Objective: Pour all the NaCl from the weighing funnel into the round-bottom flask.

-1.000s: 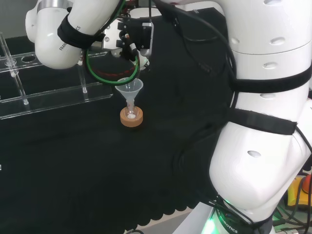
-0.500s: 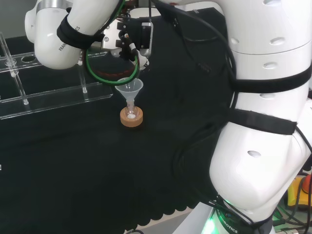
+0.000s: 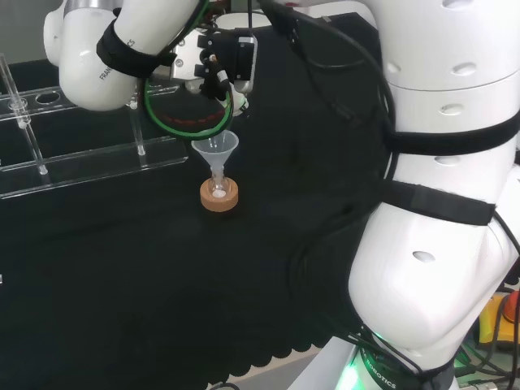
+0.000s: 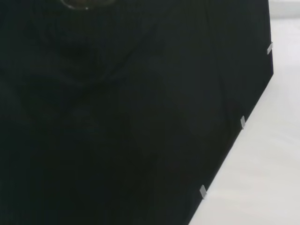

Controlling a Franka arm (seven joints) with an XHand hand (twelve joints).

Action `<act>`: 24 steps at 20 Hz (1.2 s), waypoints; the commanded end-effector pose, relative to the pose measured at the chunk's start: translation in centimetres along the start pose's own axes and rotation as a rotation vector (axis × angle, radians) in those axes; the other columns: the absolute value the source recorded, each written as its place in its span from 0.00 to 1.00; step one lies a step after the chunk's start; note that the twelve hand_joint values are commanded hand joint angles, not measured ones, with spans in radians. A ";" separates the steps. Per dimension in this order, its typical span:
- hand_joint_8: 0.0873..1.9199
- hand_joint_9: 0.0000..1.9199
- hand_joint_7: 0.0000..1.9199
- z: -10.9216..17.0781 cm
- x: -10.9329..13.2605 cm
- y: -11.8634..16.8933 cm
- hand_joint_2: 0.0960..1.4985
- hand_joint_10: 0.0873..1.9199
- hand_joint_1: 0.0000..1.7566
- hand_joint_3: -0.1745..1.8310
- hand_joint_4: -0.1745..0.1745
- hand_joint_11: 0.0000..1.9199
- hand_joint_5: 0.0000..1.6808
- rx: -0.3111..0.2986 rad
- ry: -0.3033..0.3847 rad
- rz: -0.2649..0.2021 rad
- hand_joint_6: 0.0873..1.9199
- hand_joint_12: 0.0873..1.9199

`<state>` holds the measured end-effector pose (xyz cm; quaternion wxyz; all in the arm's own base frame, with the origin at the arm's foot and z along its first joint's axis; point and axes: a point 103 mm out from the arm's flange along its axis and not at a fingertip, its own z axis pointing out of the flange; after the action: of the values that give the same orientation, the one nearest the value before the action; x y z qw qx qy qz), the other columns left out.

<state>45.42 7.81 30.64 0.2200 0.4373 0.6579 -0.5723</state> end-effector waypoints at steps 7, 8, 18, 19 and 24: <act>0.15 0.76 0.64 1.2 -1.0 -0.6 0.53 0.00 0.60 0.32 1.00 0.63 0.64 -0.068 0.163 0.012 0.47 0.38; 0.15 0.76 0.64 1.5 -1.2 -0.6 0.53 0.00 0.60 0.33 1.00 0.63 0.64 -0.076 0.182 0.015 0.47 0.38; 0.15 0.76 0.64 4.3 -2.3 -1.0 0.53 0.00 0.60 0.33 1.00 0.63 0.64 -0.132 0.298 0.075 0.47 0.38; 0.15 0.76 0.64 4.6 -2.4 -1.1 0.53 0.00 0.60 0.33 1.00 0.63 0.64 -0.136 0.307 0.082 0.47 0.38; 0.15 0.76 0.64 5.8 -3.0 -1.2 0.53 0.00 0.60 0.33 1.00 0.63 0.64 -0.170 0.375 0.106 0.47 0.38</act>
<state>44.93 2.84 32.27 0.1719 0.5306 0.7059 -0.4366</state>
